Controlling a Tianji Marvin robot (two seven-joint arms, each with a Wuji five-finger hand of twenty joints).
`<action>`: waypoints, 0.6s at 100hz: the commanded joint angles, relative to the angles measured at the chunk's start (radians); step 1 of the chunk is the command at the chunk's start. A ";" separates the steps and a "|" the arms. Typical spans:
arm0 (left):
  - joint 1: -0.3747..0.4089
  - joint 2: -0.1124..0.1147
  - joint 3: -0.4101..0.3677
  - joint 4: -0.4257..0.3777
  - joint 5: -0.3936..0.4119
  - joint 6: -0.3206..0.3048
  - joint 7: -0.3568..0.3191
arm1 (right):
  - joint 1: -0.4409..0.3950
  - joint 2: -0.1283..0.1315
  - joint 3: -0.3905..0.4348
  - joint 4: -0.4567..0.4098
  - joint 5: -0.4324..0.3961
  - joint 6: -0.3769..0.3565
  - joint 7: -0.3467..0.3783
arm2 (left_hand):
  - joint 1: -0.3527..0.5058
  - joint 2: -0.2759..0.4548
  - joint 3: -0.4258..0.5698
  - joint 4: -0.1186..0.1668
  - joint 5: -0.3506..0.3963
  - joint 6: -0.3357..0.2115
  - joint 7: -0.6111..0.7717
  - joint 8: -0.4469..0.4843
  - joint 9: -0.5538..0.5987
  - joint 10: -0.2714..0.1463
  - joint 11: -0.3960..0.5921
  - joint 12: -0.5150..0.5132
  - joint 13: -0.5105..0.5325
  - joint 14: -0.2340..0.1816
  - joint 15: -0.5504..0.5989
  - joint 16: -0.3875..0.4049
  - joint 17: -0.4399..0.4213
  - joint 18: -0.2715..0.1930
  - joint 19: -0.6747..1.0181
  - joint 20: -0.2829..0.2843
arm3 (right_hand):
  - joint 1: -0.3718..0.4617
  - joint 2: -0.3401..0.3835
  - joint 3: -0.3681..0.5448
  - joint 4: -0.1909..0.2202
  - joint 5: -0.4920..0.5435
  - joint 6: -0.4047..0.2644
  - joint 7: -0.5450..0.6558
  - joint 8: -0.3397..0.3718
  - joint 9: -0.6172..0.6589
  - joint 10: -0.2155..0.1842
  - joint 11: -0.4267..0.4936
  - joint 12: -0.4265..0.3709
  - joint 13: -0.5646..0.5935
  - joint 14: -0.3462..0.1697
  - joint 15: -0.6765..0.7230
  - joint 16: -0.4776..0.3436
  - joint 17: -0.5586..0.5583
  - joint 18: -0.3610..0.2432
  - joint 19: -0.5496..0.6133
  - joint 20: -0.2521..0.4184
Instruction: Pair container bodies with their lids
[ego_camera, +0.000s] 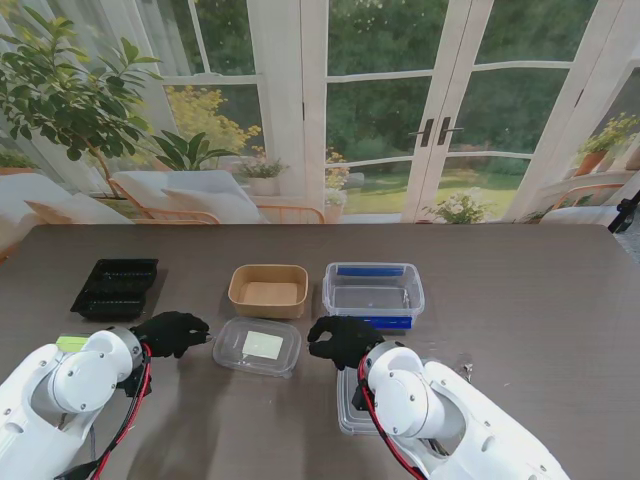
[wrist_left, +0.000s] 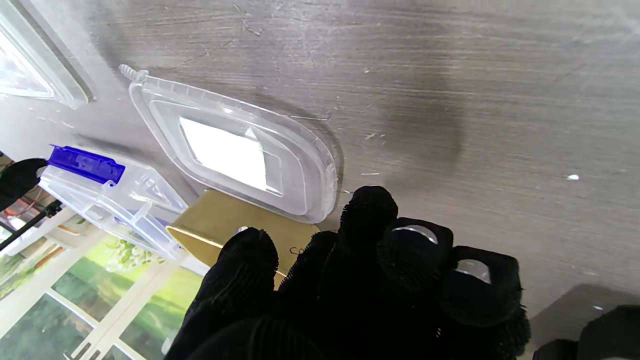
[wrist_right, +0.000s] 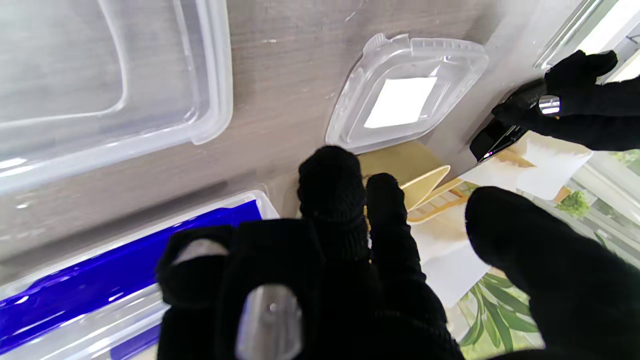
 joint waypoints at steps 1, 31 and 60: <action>-0.009 0.001 0.001 0.013 -0.008 -0.006 -0.027 | 0.029 -0.004 -0.023 0.020 -0.002 0.002 0.031 | 0.034 0.022 0.006 0.017 0.022 0.009 0.011 -0.011 0.041 0.051 0.032 0.016 0.063 0.017 0.097 -0.016 0.076 -0.012 0.102 -0.041 | -0.019 0.015 0.089 0.028 0.022 -0.006 -0.013 -0.021 0.098 0.019 0.052 0.041 0.014 -0.119 0.096 0.033 0.470 -0.061 0.229 0.055; -0.089 0.009 0.036 0.085 -0.065 -0.024 -0.080 | 0.128 -0.021 -0.119 0.092 0.019 0.042 0.038 | 0.014 0.023 0.004 0.016 0.070 0.010 0.029 -0.023 0.203 0.016 0.129 0.029 0.298 -0.085 0.268 -0.111 0.400 -0.036 0.378 -0.344 | -0.009 0.005 0.135 0.040 0.011 0.004 -0.026 -0.026 0.170 -0.006 0.092 0.087 0.015 -0.160 0.143 0.084 0.481 -0.092 0.229 0.134; -0.158 0.017 0.076 0.154 -0.054 -0.016 -0.115 | 0.200 -0.038 -0.185 0.160 0.048 0.075 0.043 | 0.010 0.029 0.002 0.015 0.041 0.040 0.020 -0.025 0.176 0.020 0.108 0.026 0.291 -0.086 0.251 -0.122 0.379 -0.043 0.373 -0.367 | -0.019 0.004 0.151 0.041 0.010 0.023 -0.028 -0.028 0.181 -0.019 0.107 0.103 0.016 -0.176 0.143 0.105 0.484 -0.107 0.229 0.157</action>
